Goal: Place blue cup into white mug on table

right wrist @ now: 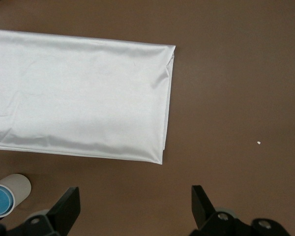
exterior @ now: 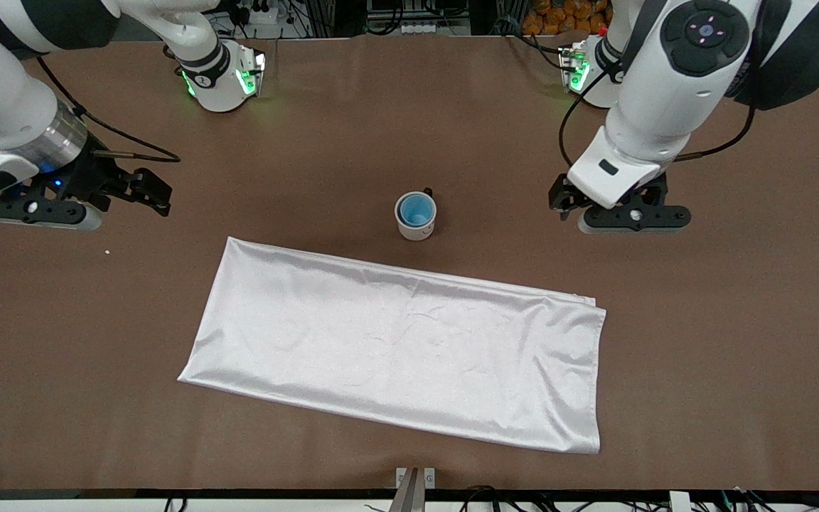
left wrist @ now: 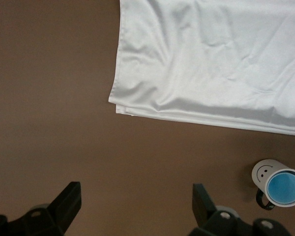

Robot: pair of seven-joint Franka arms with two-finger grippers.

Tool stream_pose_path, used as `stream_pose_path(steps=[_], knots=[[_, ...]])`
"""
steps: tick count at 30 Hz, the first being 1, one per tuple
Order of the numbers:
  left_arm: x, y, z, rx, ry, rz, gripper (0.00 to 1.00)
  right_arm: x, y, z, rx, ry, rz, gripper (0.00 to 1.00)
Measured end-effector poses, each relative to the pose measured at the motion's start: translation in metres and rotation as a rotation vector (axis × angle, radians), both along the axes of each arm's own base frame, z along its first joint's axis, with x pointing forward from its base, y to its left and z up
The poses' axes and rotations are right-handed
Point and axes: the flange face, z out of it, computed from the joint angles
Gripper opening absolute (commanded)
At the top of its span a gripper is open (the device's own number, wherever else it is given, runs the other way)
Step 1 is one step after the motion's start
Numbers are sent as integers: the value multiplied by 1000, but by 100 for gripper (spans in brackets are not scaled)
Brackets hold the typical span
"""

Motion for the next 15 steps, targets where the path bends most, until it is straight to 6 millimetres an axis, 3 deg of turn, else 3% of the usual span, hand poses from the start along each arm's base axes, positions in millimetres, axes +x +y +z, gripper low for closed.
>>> stream_pose_path(steps=[15], knots=[[11, 123, 26, -22, 77, -61, 100, 2, -45, 21, -5, 3, 85, 100]])
